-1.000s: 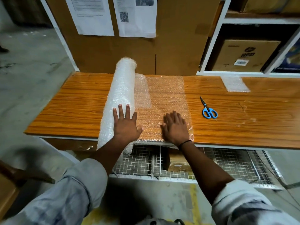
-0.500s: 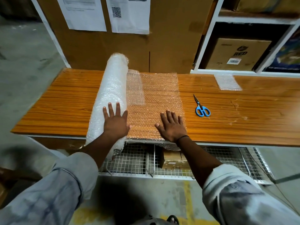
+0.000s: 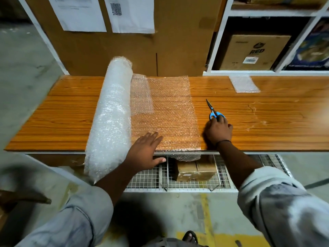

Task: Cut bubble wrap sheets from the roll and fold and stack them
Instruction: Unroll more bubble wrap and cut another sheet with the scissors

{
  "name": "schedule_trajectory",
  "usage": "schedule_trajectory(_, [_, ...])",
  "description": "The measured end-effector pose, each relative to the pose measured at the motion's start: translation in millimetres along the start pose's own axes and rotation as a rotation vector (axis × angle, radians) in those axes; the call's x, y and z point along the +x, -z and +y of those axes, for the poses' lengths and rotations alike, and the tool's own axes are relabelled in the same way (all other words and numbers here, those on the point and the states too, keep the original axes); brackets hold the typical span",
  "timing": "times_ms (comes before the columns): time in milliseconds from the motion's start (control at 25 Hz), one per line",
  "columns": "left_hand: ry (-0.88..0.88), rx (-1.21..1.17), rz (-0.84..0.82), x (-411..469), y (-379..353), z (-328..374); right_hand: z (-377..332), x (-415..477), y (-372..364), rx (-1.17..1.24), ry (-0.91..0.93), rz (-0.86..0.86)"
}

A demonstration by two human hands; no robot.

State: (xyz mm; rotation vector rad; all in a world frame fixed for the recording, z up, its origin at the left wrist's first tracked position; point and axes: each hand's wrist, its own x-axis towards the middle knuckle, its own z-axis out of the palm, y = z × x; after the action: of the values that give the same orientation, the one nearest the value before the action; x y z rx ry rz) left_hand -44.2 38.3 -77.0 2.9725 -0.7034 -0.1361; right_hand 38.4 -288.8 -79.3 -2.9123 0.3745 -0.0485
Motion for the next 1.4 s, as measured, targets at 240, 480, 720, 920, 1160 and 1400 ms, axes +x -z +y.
schedule_trajectory(240, [-0.006,0.14,0.079,-5.0,-19.6,-0.3,-11.3,-9.1,15.3,0.042,-0.046,0.08])
schedule_trajectory(480, [-0.031,0.197,0.088,-10.9,-12.9,6.0,-22.3,-9.6,30.9,0.067,-0.122,-0.06])
schedule_trajectory(720, [-0.057,0.23,0.117,-17.2,-11.5,3.2,-31.4,-42.1,32.9,0.345,-0.066,-0.038])
schedule_trajectory(920, [-0.083,0.209,0.186,-17.6,-12.2,-1.8,-54.6,-112.2,29.3,1.034,-0.145,-0.081])
schedule_trajectory(1160, [-0.199,0.176,0.306,-12.3,-10.7,-5.1,-73.6,-216.3,14.4,1.401,-0.197,-0.301])
schedule_trajectory(1400, [-0.233,0.148,0.393,-6.3,-18.0,5.1,-78.7,-265.3,5.9,1.303,-0.142,-0.411])
